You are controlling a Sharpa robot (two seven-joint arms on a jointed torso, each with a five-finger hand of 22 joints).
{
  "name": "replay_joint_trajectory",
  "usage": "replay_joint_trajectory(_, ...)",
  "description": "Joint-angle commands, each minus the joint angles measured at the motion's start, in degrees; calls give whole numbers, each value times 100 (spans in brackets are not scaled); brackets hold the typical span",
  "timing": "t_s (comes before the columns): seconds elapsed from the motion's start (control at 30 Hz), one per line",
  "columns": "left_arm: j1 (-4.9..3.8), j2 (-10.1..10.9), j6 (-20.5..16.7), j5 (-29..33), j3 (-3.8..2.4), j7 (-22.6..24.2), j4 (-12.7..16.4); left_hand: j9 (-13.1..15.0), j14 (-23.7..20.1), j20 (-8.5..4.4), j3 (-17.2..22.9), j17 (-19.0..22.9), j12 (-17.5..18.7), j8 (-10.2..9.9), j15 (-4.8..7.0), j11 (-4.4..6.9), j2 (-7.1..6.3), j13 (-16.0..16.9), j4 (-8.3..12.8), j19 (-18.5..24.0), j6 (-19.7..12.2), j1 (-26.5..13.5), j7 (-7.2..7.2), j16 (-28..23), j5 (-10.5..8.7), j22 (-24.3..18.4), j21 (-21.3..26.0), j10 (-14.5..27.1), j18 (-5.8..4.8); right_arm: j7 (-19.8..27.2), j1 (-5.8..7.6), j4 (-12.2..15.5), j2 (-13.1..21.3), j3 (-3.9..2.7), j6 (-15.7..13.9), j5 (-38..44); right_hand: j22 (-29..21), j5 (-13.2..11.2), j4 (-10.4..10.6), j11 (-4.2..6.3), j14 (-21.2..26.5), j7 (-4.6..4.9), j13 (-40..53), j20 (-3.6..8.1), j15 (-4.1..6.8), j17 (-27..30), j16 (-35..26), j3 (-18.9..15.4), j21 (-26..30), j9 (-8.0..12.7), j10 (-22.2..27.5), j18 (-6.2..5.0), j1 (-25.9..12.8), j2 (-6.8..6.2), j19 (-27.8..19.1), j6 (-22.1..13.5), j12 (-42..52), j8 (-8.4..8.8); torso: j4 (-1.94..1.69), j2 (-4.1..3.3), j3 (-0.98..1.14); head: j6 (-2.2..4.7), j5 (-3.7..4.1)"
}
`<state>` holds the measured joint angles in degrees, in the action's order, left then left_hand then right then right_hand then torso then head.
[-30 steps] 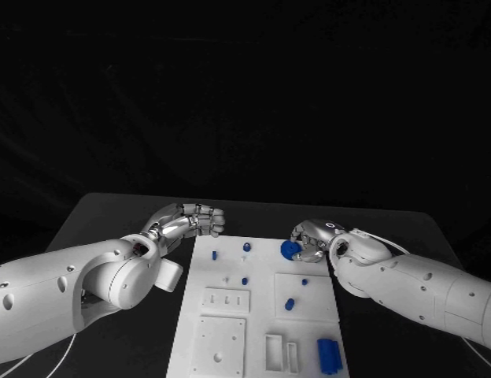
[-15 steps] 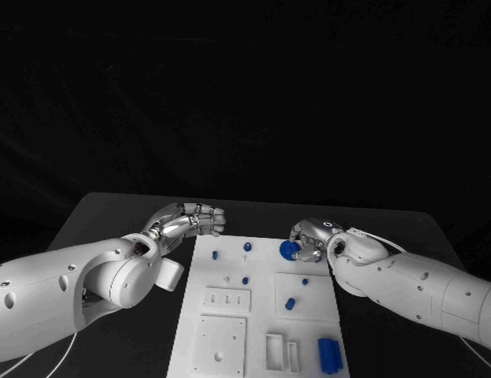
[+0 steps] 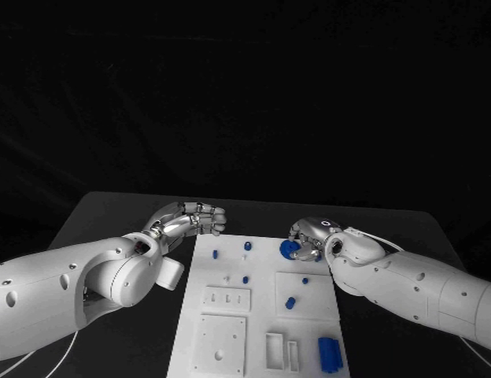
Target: Assemble the parts on the task board
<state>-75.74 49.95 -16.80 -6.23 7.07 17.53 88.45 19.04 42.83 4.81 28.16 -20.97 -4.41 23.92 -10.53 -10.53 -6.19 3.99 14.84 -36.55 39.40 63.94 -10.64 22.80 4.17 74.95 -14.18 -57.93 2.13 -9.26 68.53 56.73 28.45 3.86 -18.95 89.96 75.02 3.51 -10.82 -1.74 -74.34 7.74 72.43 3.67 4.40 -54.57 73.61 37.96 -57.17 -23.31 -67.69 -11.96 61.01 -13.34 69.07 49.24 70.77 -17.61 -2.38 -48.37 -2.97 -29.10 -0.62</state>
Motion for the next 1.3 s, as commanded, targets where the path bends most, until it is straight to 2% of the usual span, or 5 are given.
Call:
replay_joint_trajectory(0.03, -8, -21, 93, -21, -4, 24, 2, 0, -51, -12, -1, 9, 34, -25, 7, 18, 30, 0, 25, 42, 14, -20, -130, -21, 1, 122, 23, -9, 71, -160, -67, 20, -22, 52, 180, 256, 117, 20, 16, 13, -6, 37, 14, 25, 28, -13, 20, -27, -45, -8, -41, -304, -51, -4, -7, 127, 38, -31, 1, -5, -3, -6, 3)
replay_joint_trajectory(0.63, -8, -21, 62, -22, -4, 35, -20, 1, -51, -13, 4, 8, 35, -26, 8, 18, 36, 0, 33, 42, 16, -14, -131, -22, -1, 122, 22, -11, 69, -402, -99, 225, -5, 74, -427, 856, 110, -58, -110, 221, -22, -183, 159, 63, 221, -58, -12, 465, -127, -156, -357, -304, 282, 171, -45, 773, 207, -330, 8, 2, 9, -13, 0)
replay_joint_trajectory(0.9, -8, -13, 47, -22, -5, 44, -14, 1, -50, -13, 5, 8, 35, -26, 8, 18, 37, 1, 35, 41, 17, -13, -132, -22, -2, 122, 22, -12, 69, -545, -97, 558, 96, 72, -968, 1096, 110, -62, -112, 243, -28, -204, 210, 62, 240, -65, -13, 486, -148, -169, -441, -304, 241, 157, -38, 833, 265, -351, 16, 2, 12, 5, -20)
replay_joint_trajectory(1.1, -8, -10, 34, -22, -5, 46, -13, 1, -50, -13, 6, 8, 35, -26, 8, 17, 39, 1, 35, 40, 17, -13, -133, -22, -1, 122, 21, -13, 69, -455, -94, 903, 64, 70, -1129, 1181, 105, -66, -73, 264, -35, -225, 229, 71, 263, -76, -9, 529, -170, -177, -491, -304, 215, 115, -16, 870, 288, -360, 15, 6, 7, 6, -40)
replay_joint_trajectory(1.3, -9, -27, 27, -22, -5, 30, -15, 1, -49, -13, 5, 7, 35, -26, 8, 16, 40, 1, 36, 39, 18, -15, -135, -22, -2, 123, 20, -14, 68, -460, -95, 972, -174, 71, -1121, 1359, 102, -68, -48, 269, -37, -229, 230, 77, 269, -82, -8, 551, -178, -178, -500, -304, 204, 74, -9, 873, 286, -355, 0, -3, 6, 35, -38)
